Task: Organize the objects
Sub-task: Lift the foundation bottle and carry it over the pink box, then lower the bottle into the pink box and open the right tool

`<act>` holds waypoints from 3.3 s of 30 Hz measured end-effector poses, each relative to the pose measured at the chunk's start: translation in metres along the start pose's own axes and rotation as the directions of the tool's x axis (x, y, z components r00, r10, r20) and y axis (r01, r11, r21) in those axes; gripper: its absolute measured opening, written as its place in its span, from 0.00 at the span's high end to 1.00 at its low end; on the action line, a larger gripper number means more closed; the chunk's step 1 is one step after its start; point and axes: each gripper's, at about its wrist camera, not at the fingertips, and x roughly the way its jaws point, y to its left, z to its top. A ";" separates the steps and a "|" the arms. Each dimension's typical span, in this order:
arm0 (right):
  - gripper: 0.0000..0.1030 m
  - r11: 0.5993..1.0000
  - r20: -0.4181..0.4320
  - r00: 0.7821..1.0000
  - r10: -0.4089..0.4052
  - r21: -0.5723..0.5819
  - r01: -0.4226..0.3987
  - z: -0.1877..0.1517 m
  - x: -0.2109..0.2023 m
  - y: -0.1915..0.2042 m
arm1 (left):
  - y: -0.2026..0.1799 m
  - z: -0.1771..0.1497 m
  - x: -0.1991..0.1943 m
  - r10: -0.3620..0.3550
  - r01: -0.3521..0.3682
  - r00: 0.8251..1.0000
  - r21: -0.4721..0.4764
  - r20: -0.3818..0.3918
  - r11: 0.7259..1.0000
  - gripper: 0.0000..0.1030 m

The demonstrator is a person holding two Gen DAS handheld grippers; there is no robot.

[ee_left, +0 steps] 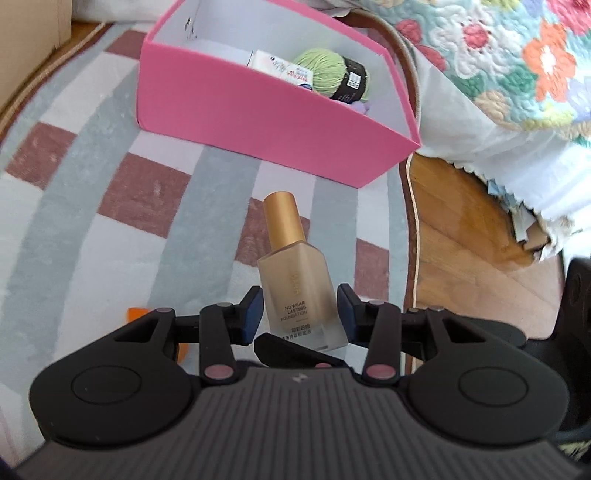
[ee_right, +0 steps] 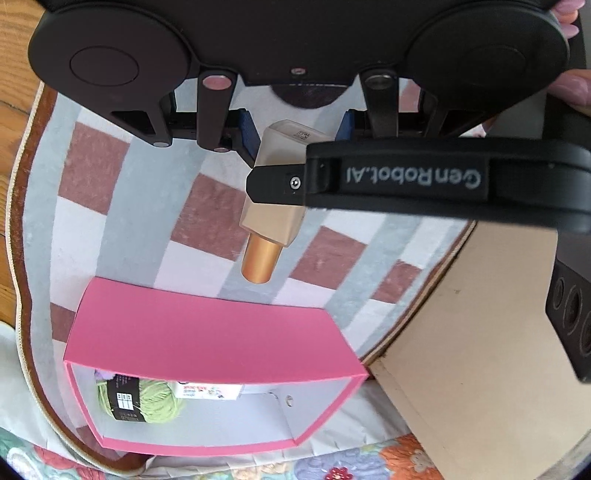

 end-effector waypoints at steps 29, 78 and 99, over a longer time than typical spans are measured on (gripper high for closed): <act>0.54 0.980 0.156 0.980 0.121 -0.177 -0.093 0.045 -0.107 0.081 | -0.025 0.031 -0.159 -0.040 0.009 0.972 0.133 0.230 0.991 0.60; 0.60 0.961 0.068 0.993 0.099 0.252 -0.113 0.196 0.121 -0.065 | 0.036 0.239 0.091 0.196 -0.170 0.974 0.206 -0.112 0.964 0.60; 0.60 0.982 0.051 0.999 -0.015 0.188 0.006 0.199 0.137 -0.046 | 0.048 0.238 0.089 0.174 -0.168 0.984 0.119 -0.040 0.979 0.63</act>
